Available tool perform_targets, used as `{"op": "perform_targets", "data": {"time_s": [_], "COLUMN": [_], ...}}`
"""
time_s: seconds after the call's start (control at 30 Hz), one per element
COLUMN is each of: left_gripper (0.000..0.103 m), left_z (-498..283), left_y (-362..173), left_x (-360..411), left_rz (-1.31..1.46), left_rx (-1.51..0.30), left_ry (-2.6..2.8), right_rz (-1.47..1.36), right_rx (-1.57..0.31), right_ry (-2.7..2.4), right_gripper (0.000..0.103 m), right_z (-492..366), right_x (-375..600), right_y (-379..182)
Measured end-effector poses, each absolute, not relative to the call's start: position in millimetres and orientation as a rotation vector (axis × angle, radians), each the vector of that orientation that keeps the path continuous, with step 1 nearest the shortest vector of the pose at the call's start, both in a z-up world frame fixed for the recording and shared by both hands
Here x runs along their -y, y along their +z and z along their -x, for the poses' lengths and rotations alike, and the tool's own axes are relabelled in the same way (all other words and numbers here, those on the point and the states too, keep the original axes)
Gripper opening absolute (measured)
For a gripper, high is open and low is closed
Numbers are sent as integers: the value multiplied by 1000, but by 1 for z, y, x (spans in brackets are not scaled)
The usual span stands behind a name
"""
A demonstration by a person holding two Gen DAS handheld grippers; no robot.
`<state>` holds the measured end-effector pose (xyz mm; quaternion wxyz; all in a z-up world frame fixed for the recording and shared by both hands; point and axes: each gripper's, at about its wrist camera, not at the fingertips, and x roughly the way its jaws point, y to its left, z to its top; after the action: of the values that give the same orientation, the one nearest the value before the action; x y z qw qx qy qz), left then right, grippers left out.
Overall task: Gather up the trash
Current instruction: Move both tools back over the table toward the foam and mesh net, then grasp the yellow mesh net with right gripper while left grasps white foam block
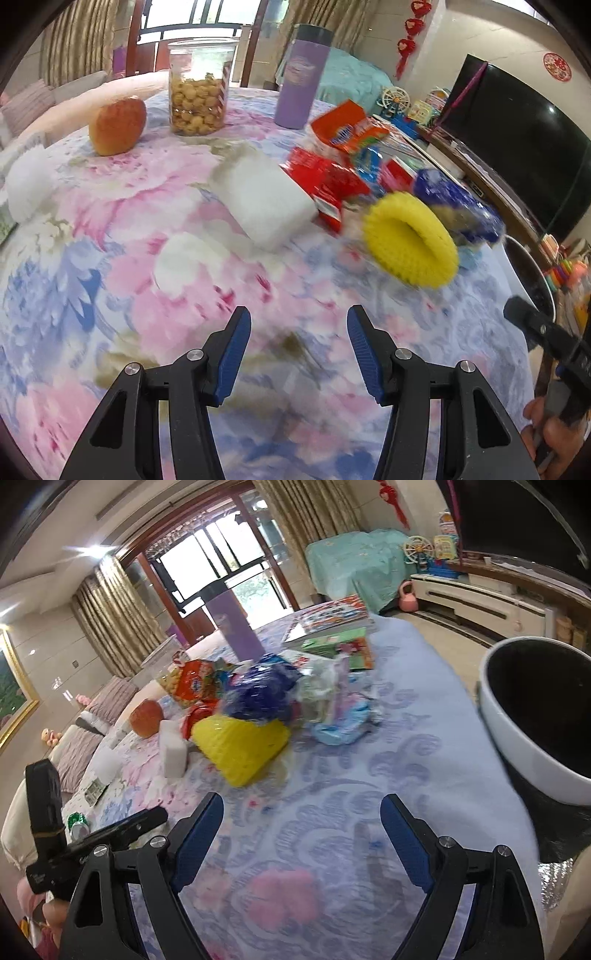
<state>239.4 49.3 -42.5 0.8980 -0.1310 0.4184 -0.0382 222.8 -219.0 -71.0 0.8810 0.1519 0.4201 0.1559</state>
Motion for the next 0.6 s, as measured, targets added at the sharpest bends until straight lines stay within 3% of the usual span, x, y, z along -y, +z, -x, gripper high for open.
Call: {"op": "perform_targets", "data": {"time_s": [0.1, 0.4, 0.53, 0.6], "left_gripper": [63, 63, 62, 51], "left_z": [-249, -297, -315, -323], "left_y": [-41, -54, -62, -67], "left_x": [-56, -65, -66, -68], "left_rz": [261, 254, 250, 257], "left_rx": [-852, -872, -872, -872], "left_ry": [-62, -72, -70, -70], "right_rz": [-320, -343, -345, -338], "right_rx": [-886, -917, -937, -945], "right_ry": [361, 420, 428, 418], "right_gripper": [88, 81, 67, 54], "right_z": [-229, -258, -272, -276], "right_x": [204, 173, 164, 160], "right_y": [-73, -84, -92, -96]}}
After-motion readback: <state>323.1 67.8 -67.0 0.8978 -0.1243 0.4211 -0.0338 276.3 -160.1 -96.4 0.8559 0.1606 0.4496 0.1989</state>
